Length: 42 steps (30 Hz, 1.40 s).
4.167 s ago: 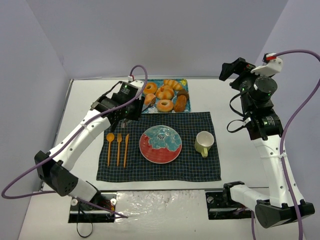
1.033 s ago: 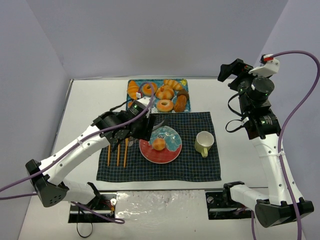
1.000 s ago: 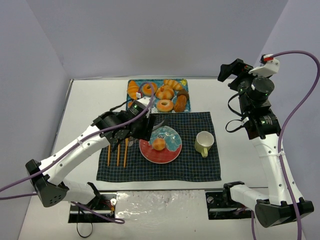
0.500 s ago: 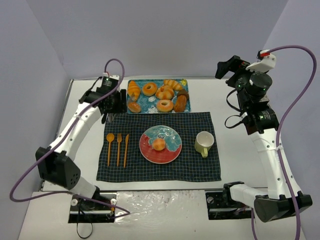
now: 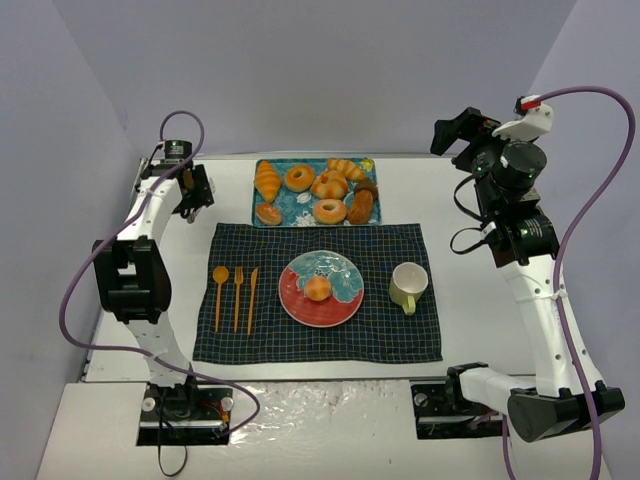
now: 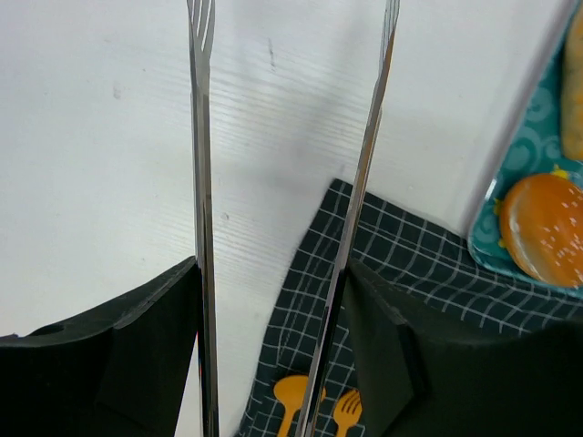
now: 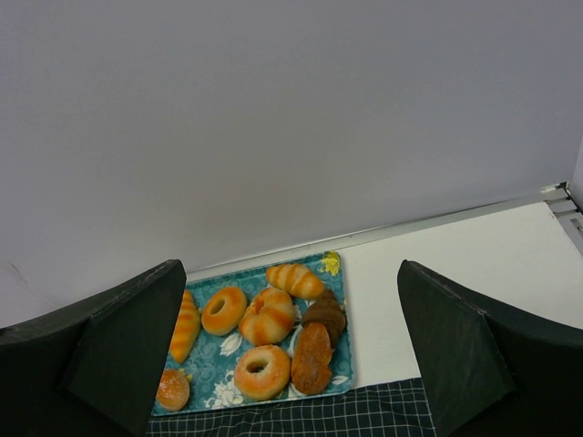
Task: Place the bread
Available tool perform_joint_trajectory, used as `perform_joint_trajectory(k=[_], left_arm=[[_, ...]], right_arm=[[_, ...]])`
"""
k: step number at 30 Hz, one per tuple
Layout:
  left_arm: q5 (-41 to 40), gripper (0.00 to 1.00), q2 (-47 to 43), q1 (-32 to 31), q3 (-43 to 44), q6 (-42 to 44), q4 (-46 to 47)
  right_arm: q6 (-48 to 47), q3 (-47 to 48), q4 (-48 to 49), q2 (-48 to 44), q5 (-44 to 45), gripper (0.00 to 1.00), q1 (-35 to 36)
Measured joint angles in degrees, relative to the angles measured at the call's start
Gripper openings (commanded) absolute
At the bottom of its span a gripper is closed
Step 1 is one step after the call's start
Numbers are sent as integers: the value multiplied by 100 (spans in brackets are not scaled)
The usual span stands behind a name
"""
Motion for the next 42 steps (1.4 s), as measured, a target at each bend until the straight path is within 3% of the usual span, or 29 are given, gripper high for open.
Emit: perform_joint_trajectory(k=[10,42], left_arm=[[0,56,740,728,127,37,173],[262,73,1169,789,-228,42,329]], right_arm=[[-108,58,-28,-24,33,100,0],[-106,33,-45,-257,78,100,0]])
